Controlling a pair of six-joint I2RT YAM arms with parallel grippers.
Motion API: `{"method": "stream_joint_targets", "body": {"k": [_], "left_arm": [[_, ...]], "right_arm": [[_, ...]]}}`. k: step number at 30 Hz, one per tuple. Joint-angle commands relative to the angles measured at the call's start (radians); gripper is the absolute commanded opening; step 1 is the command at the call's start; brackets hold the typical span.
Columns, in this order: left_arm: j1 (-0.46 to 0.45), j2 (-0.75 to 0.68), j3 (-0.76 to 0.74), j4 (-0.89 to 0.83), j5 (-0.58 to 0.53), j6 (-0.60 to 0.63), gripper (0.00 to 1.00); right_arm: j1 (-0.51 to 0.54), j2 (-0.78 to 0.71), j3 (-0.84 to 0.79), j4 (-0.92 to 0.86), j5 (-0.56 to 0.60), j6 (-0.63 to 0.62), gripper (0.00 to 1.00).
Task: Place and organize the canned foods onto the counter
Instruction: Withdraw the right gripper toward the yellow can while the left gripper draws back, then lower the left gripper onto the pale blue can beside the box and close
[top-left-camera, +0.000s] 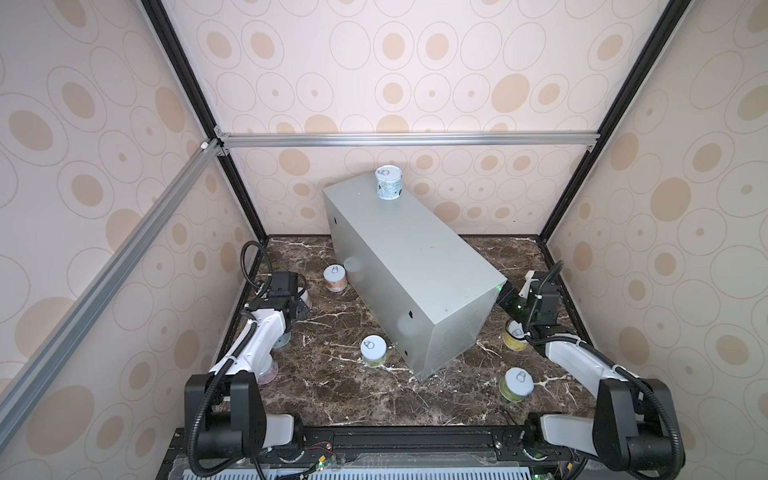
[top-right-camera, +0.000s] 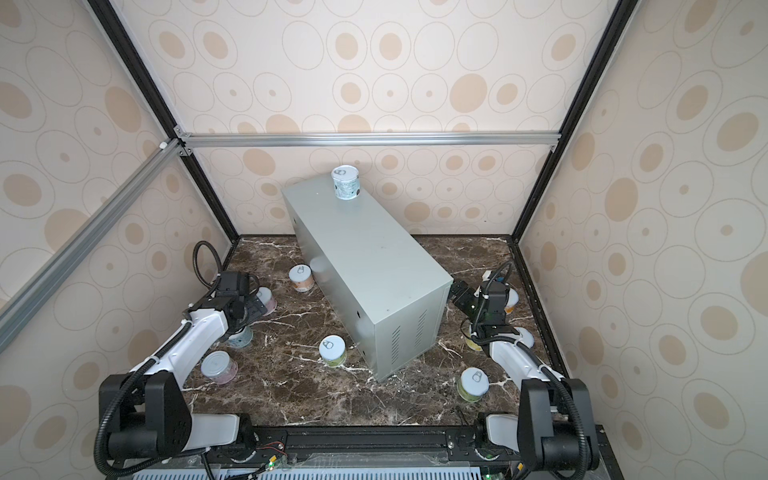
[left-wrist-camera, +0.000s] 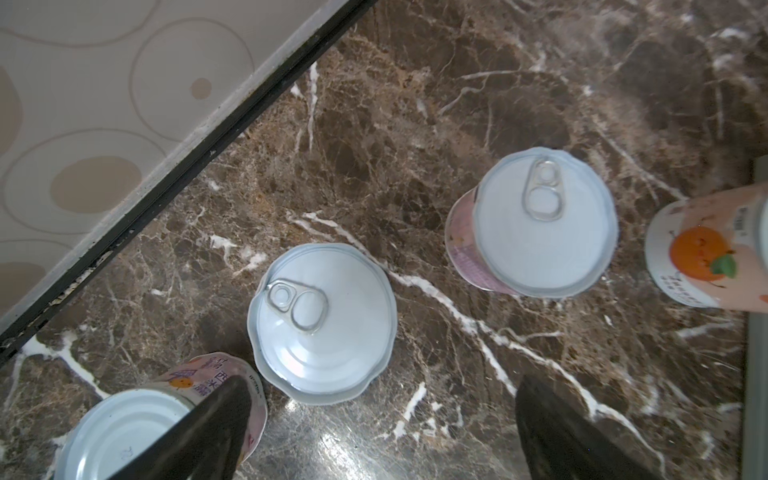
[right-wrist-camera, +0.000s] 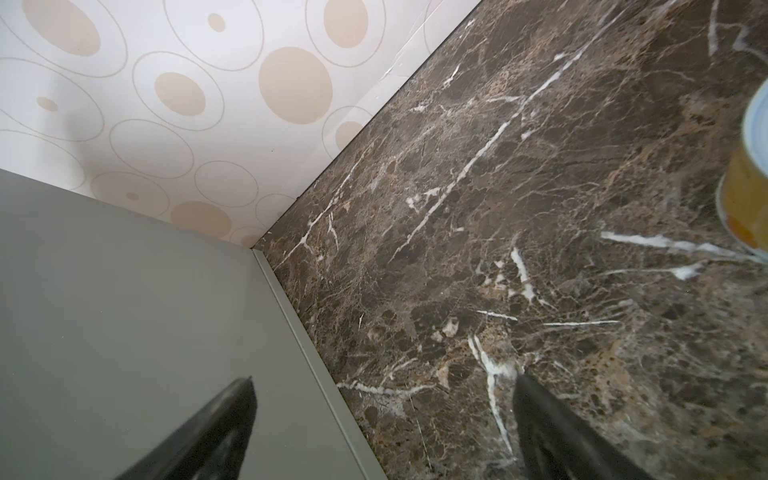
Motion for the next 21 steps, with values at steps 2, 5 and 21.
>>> {"method": "stream_joint_targets", "body": {"k": [2, 5, 21], "left_arm": [[0.021, 0.028, 0.013, -0.003, -0.053, -0.028, 0.99], [0.029, 0.034, -0.001, 0.005, -0.053, -0.027, 0.99], [0.064, 0.110, -0.048, 0.089, -0.026, -0.019, 0.99]], "right_arm": [[-0.001, -0.007, -0.010, 0.054, -0.003, 0.014, 0.99], [-0.002, 0.002, -0.011, 0.072, -0.016, 0.019, 0.99], [-0.001, 0.026, -0.003, 0.069, -0.018, 0.009, 0.99]]}}
